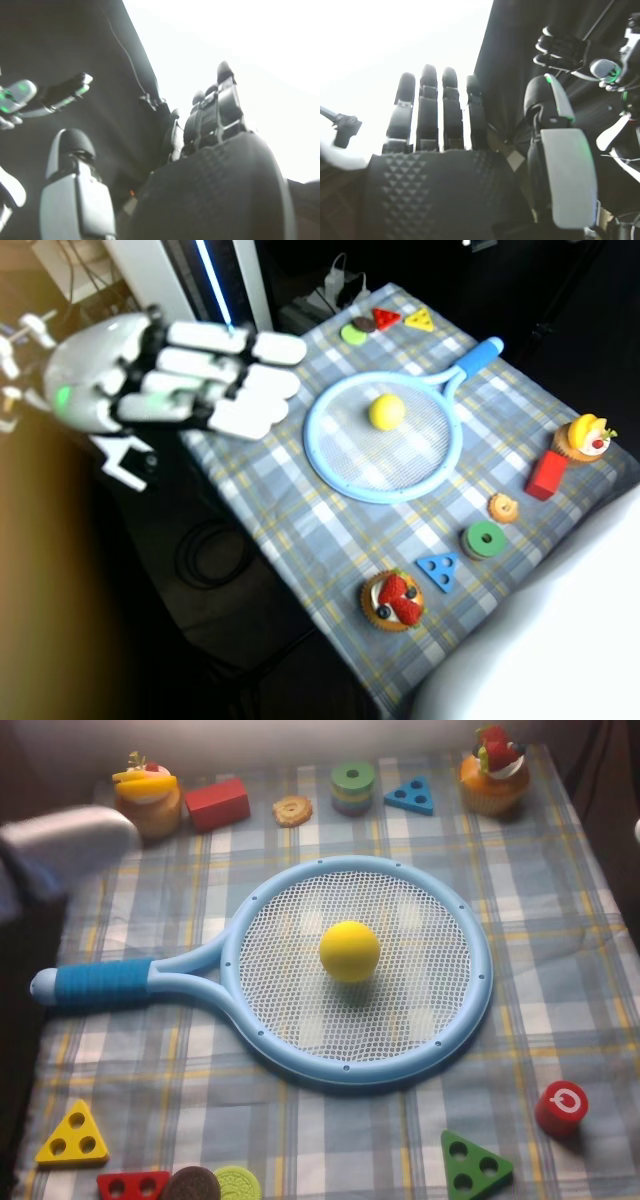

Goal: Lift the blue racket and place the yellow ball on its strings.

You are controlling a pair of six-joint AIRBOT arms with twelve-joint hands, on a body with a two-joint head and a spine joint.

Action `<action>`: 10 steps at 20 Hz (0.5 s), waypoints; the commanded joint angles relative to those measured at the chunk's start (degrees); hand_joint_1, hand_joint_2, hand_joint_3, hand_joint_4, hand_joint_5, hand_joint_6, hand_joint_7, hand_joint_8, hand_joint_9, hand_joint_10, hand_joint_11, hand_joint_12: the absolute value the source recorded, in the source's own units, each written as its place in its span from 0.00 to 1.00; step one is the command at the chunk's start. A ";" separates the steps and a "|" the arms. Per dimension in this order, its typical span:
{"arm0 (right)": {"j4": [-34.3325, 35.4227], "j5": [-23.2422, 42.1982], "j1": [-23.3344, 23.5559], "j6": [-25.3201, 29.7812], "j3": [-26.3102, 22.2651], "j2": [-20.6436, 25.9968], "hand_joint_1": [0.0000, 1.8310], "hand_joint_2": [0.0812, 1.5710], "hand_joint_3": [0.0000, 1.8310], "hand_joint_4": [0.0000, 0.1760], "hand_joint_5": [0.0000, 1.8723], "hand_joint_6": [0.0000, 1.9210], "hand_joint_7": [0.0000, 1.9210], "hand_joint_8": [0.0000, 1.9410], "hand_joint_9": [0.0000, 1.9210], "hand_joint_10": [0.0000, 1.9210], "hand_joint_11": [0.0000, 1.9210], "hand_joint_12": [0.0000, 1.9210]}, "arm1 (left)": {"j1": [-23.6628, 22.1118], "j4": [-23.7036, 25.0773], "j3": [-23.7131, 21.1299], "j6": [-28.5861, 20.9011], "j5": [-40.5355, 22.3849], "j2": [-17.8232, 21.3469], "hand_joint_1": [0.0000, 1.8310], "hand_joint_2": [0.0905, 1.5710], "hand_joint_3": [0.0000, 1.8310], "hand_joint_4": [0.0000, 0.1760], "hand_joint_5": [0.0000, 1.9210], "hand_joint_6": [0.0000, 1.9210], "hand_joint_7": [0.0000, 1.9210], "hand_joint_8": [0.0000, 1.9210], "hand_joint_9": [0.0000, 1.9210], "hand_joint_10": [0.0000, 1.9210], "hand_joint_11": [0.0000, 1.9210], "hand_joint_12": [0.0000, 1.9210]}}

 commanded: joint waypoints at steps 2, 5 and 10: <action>1.96 9.68 -0.34 -0.18 -0.25 0.30 0.26 0.77 0.00 0.10 0.20 0.00 0.24 0.00 0.22 0.00 0.00 0.38 | 2.35 -0.59 4.47 -17.36 -9.43 -2.04 0.29 0.55 0.00 1.00 0.00 0.00 0.01 0.00 0.02 0.00 0.00 0.30; 3.26 10.83 -0.97 -0.18 -0.53 0.31 0.22 0.75 0.00 0.00 0.20 0.00 0.25 0.00 0.23 0.00 0.00 0.41 | 8.73 -4.33 8.30 -29.89 -14.75 -4.86 0.28 0.55 0.00 1.00 0.00 0.00 0.01 0.00 0.04 0.00 0.00 0.39; 6.01 15.80 -3.79 -0.18 -1.70 0.34 0.21 0.73 0.00 0.00 0.19 0.00 0.26 0.00 0.26 0.01 0.00 0.49 | 14.58 -7.23 7.87 -36.73 -24.58 -5.20 0.18 0.57 0.00 1.00 0.00 0.00 0.03 0.00 0.07 0.00 0.00 0.44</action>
